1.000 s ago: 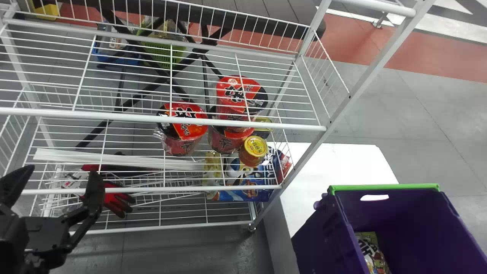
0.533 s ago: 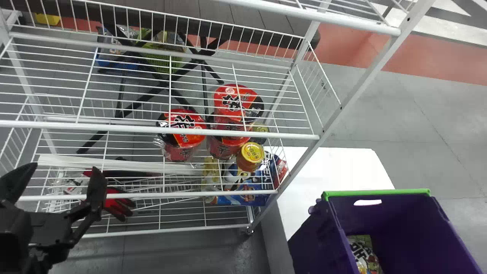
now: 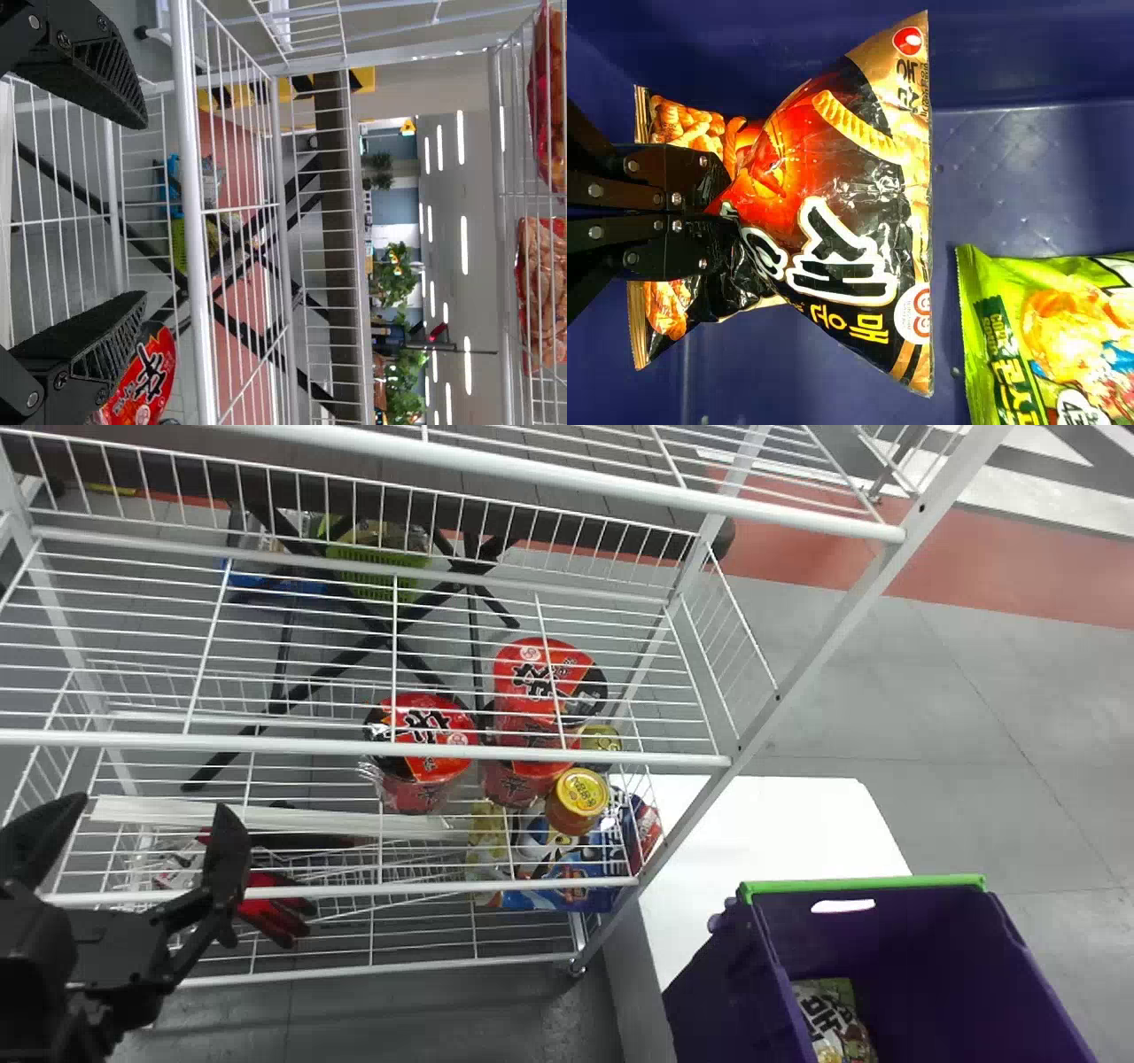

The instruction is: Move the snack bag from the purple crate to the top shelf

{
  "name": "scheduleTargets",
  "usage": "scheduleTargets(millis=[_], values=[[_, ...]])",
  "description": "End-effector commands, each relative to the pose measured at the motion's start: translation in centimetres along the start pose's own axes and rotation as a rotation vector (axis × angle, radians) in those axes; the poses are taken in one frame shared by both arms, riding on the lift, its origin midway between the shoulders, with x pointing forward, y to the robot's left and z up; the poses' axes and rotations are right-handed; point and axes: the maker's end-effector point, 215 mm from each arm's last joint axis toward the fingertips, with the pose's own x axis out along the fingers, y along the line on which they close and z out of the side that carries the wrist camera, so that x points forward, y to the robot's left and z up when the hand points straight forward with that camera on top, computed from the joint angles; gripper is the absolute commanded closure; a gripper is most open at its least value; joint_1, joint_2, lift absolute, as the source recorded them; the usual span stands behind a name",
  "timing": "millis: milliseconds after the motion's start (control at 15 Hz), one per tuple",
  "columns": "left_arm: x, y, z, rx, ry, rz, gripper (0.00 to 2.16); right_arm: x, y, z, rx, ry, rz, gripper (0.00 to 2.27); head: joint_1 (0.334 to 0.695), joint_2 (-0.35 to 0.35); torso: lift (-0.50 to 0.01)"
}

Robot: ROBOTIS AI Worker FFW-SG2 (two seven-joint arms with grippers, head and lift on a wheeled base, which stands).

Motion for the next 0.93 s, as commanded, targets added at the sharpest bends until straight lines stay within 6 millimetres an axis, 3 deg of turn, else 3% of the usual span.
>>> scheduleTargets(millis=[0,867], values=[[-0.1,0.0,0.3,-0.002,-0.004,0.001,0.15,-0.1,-0.1,0.1,0.002,0.001,-0.003,1.41,0.695,-0.350,-0.358],[-0.7,0.3,1.1,-0.006,-0.012,0.009,0.15,-1.2,-0.9,1.4,0.021,0.011,-0.017,1.41,0.695,-0.350,-0.306]])
